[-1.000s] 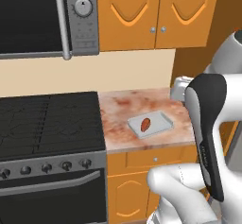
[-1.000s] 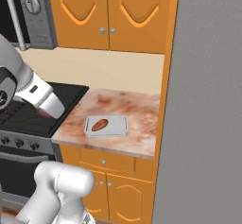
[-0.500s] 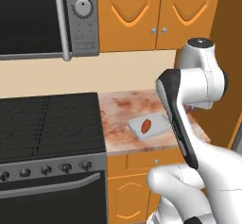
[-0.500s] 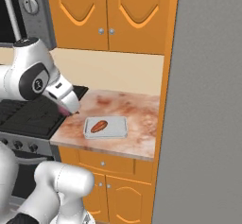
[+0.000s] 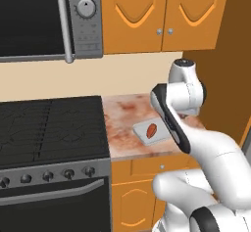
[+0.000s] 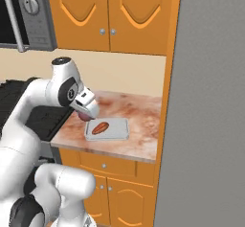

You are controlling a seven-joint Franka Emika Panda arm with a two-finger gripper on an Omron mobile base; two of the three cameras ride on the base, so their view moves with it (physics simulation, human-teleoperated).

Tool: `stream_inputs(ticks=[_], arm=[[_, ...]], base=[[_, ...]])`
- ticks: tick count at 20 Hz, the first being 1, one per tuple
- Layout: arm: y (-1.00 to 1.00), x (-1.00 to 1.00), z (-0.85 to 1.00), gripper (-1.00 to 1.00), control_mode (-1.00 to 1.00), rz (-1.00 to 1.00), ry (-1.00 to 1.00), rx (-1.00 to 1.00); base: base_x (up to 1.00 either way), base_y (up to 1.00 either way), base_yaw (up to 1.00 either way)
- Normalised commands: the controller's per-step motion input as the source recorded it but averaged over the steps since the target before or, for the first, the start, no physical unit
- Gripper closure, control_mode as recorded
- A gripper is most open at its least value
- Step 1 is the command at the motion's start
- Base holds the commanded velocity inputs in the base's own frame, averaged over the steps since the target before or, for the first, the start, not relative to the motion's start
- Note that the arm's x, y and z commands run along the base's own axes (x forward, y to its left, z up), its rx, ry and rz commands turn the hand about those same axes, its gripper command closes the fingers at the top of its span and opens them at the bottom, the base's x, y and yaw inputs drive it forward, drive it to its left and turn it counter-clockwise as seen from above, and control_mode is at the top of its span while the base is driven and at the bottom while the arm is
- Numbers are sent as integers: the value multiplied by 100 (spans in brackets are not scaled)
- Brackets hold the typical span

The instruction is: Take the sweet potato and onion out of the freezer and place them in the tupperware container on the counter. Then put the tupperware containing the vegetables back in the freezer.

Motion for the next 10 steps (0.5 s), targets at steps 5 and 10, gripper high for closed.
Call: stream_inputs(ticks=[5, 10], arm=[[-21, 99, -73, 100, -100, 13, 2, 0], [-20, 78, -67, 100, -100, 13, 0, 0]], base=[[0, 0, 0], [0, 0, 0]])
